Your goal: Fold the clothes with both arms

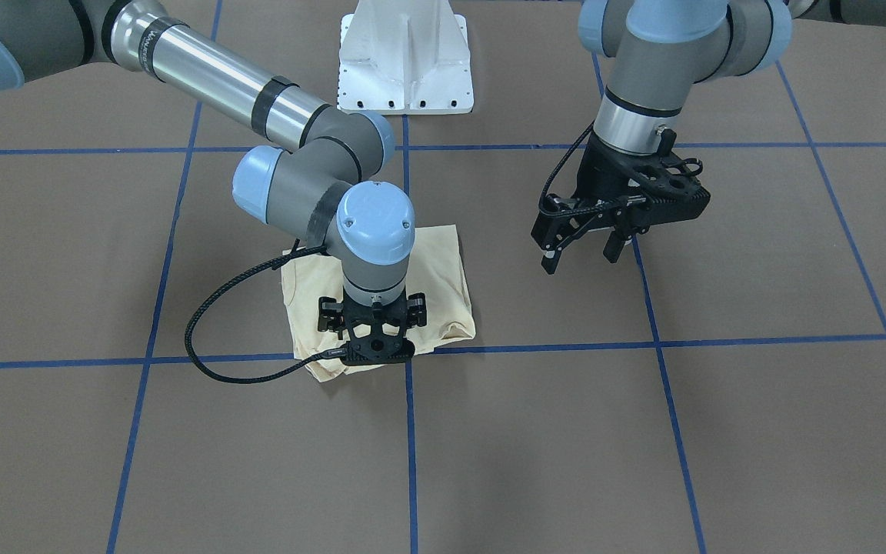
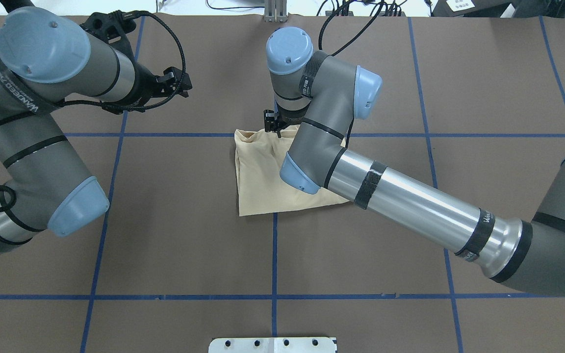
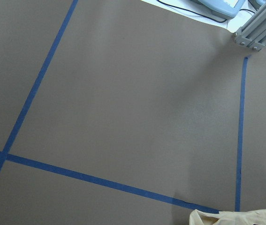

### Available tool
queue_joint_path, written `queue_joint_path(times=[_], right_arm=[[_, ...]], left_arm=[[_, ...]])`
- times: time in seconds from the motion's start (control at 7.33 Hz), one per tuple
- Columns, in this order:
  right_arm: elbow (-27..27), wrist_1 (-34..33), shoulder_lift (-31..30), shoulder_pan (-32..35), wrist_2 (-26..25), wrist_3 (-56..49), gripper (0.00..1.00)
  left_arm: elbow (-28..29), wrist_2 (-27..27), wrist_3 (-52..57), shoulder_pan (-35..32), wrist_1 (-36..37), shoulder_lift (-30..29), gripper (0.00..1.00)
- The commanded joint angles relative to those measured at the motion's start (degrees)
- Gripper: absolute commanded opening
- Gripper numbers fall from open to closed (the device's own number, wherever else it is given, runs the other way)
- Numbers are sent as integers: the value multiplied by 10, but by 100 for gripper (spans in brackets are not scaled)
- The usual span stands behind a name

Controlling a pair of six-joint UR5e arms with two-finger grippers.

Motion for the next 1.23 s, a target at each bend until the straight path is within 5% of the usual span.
queue_joint_path(times=[0.0,0.41,0.82,1.09], right_arm=[[-10,9,-3,1,-30,-14,99],[-45,107,-6,3,-52,-15,99],[-43,113,-5,26,-72,-39,99],[-18,101,-18,83,-7,-73,100]], left_arm=[[0,0,-3,0,0,0,100],[0,-1,-3,-1,0,0,100],[0,0,3,-1,-1,0,100],[-8,-3,84,-22,-1,4,100]])
